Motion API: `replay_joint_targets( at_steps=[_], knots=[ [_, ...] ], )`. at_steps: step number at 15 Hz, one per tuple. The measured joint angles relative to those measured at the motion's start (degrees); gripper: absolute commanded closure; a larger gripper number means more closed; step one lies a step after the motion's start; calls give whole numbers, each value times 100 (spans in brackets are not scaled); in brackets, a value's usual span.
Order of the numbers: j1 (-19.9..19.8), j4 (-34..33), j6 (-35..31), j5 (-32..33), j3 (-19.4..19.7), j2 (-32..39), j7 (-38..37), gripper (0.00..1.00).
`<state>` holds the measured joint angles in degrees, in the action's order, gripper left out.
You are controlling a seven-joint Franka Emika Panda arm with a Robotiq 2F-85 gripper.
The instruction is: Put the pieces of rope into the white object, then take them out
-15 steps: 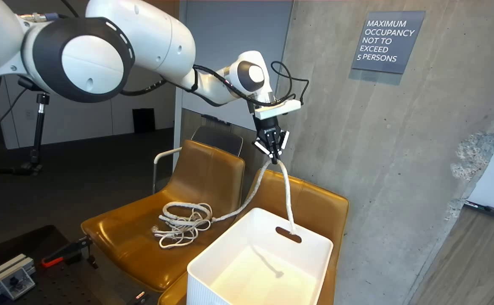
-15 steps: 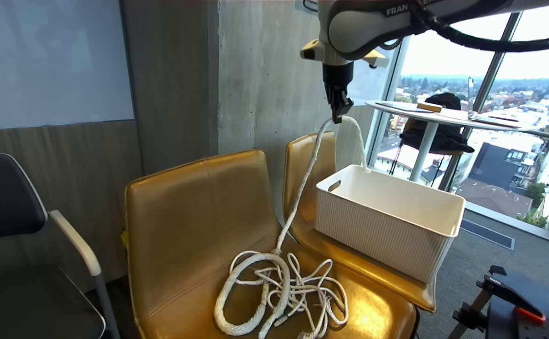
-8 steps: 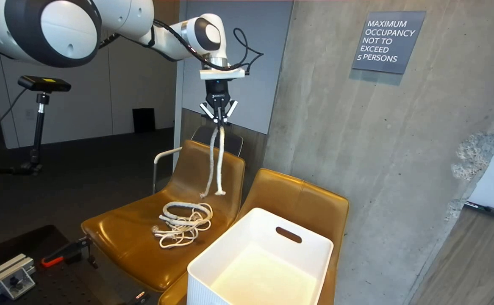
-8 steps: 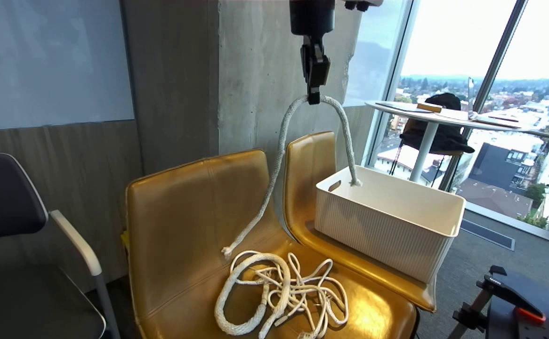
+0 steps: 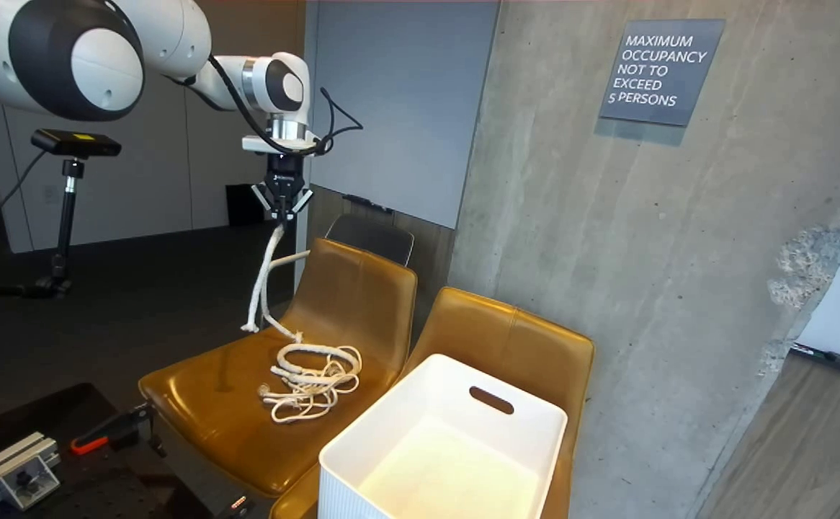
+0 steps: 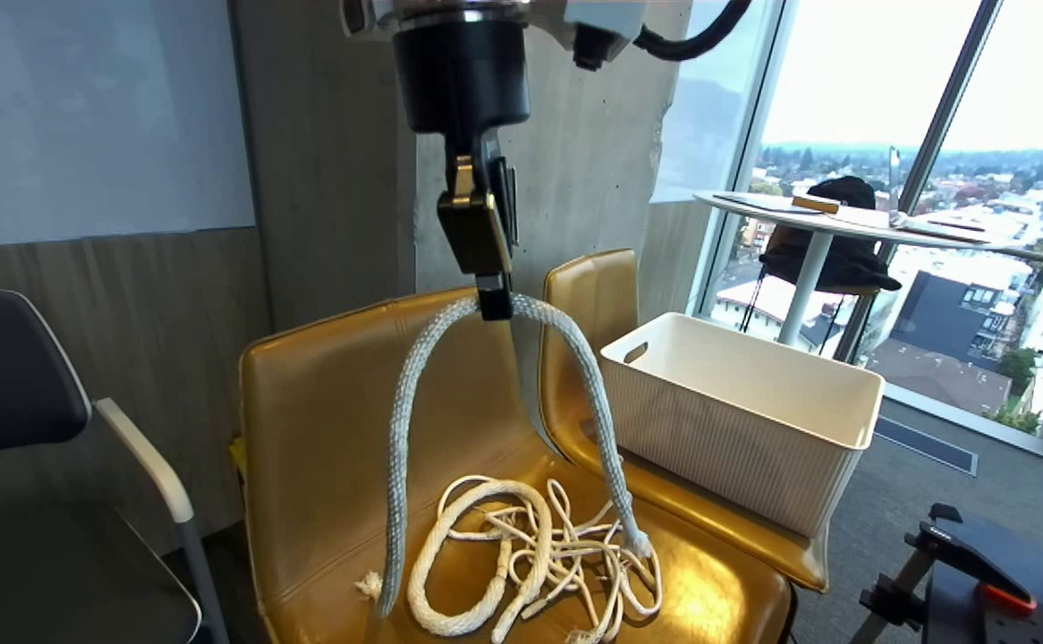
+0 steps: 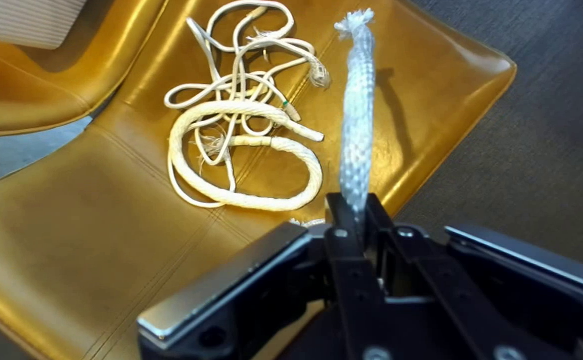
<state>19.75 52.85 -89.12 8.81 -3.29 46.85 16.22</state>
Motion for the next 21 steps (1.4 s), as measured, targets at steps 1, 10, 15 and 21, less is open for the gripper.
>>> replay_joint_targets(
  at_steps=[1, 10, 15, 21],
  knots=[
    [6, 70, -64, -33, 0, 34, -153, 97],
    [-640, 980, -1218, -453, 12, 29, -506, 56],
    [-820, 1448, -1720, -611, -52, -22, -538, 21],
    [-1005, 1928, -2101, -611, -74, -242, -532, 7]
  ],
)
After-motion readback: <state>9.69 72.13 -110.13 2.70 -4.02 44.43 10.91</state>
